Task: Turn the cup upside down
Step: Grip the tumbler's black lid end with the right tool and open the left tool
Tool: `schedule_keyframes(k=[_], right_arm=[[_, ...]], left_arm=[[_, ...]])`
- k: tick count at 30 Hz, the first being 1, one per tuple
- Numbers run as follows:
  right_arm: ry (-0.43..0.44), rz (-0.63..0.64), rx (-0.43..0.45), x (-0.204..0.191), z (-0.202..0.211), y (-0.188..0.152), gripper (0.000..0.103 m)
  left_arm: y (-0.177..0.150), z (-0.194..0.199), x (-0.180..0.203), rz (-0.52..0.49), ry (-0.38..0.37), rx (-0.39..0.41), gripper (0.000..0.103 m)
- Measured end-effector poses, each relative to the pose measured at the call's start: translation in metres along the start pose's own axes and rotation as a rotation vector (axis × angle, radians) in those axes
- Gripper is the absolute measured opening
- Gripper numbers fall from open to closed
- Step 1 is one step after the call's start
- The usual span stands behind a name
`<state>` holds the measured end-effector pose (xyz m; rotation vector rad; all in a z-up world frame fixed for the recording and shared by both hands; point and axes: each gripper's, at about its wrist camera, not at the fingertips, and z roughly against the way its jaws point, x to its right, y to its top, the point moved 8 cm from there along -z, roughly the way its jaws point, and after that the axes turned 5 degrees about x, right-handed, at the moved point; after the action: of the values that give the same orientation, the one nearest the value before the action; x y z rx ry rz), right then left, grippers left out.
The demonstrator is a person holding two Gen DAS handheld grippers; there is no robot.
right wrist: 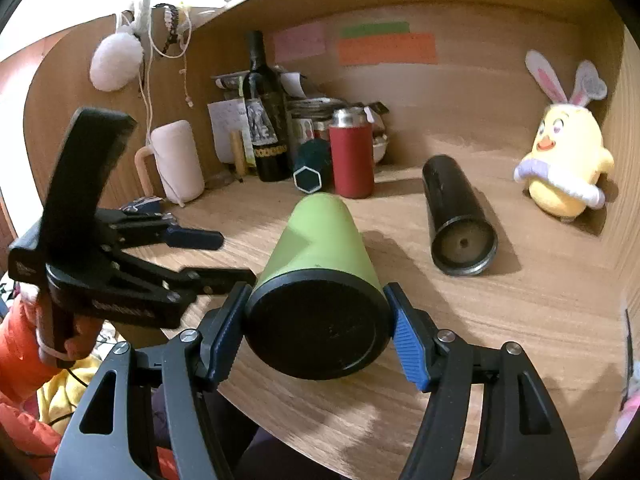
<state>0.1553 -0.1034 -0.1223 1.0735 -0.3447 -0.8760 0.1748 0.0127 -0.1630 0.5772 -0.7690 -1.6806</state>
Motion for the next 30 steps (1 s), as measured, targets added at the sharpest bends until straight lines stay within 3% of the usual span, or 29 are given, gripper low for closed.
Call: schedule_keyframes(k=[8,12,30], right_arm=[[0.006,0.042,-0.014,-0.009,0.005,0.013,0.064],[0.017,0.063,-0.027,-0.014,0.008,0.018,0.064],[0.05,0.159,-0.061,-0.038,0.021,0.04,0.065]], left_arm=[[-0.006,-0.009,0.008,-0.018,-0.037,0.004,0.066],[-0.003,-0.009,0.016,-0.044,-0.03,0.034,0.077],[0.007,0.005,0.038,-0.121,-0.029,0.164,0.081]])
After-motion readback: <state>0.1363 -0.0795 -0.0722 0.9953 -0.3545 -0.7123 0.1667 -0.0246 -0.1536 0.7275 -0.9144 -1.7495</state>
